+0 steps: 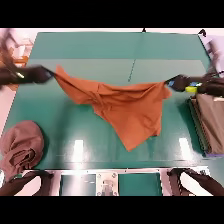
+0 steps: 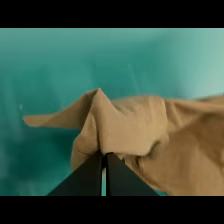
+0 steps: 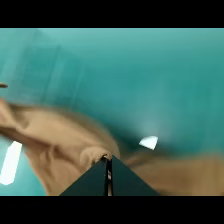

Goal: Fold the shirts.

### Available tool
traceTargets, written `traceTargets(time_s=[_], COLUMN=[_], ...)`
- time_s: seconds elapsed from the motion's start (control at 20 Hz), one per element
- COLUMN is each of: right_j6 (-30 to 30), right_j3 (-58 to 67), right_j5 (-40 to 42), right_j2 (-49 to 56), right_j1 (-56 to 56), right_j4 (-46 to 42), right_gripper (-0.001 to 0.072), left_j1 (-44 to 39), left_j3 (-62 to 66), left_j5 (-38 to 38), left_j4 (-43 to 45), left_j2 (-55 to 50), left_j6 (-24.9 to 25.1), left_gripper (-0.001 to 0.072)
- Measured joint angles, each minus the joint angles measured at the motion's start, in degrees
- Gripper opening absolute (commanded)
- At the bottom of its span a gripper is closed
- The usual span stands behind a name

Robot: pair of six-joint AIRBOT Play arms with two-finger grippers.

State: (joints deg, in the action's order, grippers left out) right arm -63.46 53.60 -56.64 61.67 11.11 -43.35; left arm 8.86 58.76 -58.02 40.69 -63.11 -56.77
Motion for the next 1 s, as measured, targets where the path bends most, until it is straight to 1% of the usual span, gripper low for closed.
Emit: traceTargets(time_s=[0.05,0.1,0.15,0.2,0.3,0.35,0.45,0.55,0.6,0.7,0.85,1.0], right_j6=[0.6,1.0,1.3,1.3,0.5,-0.8,-4.0,-7.5,-9.3,-13.0,-19.7,-25.6], right_j3=[-1.0,-1.4,-1.3,-0.5,2.3,4.3,7.4,7.9,6.7,1.4,-12.5,-28.0], right_j5=[1.4,2.4,3.0,3.0,1.0,-1.3,-6.5,-11.6,-13.5,-16.3,-18.1,-14.1], right_j2=[3.6,7.0,10.3,12.7,15.2,15.6,14.5,10.8,8.1,1.1,-10.5,-17.9], right_j1=[0.0,0.0,0.2,0.8,3.0,4.8,8.8,12.2,13.2,14.0,10.4,2.8], right_j4=[0.7,1.4,1.9,2.1,2.6,1.9,-0.5,-3.7,-5.2,-7.6,-9.0,-6.5], right_gripper=[0.0048,0.0175,0.0260,0.0294,0.0300,0.0334,0.0342,0.0424,0.0443,0.0453,0.0453,0.0449], left_j1=[0.0,0.0,0.0,0.0,0.0,0.0,0.0,0.0,0.0,0.0,0.0,0.0], left_j3=[-3.5,-5.8,-7.6,-8.9,-10.4,-11.0,-11.5,-11.9,-12.0,-12.1,-12.2,-12.2], left_j5=[2.3,4.1,5.4,6.6,8.5,9.2,10.0,10.4,10.4,10.1,9.3,8.5], left_j4=[-2.1,-3.9,-5.5,-6.8,-8.5,-9.1,-9.9,-10.4,-10.6,-10.7,-10.8,-10.8], left_j2=[-2.3,-4.5,-6.5,-8.2,-10.4,-11.2,-12.1,-12.5,-12.7,-12.9,-13.0,-13.0], left_j6=[2.1,3.7,5.2,6.1,7.5,8.1,9.2,9.9,10.1,10.4,10.6,10.7], left_gripper=[0.0023,0.0023,0.0023,0.0023,0.0023,0.0023,0.0023,0.0023,0.0023,0.0023,0.0023,0.0023])
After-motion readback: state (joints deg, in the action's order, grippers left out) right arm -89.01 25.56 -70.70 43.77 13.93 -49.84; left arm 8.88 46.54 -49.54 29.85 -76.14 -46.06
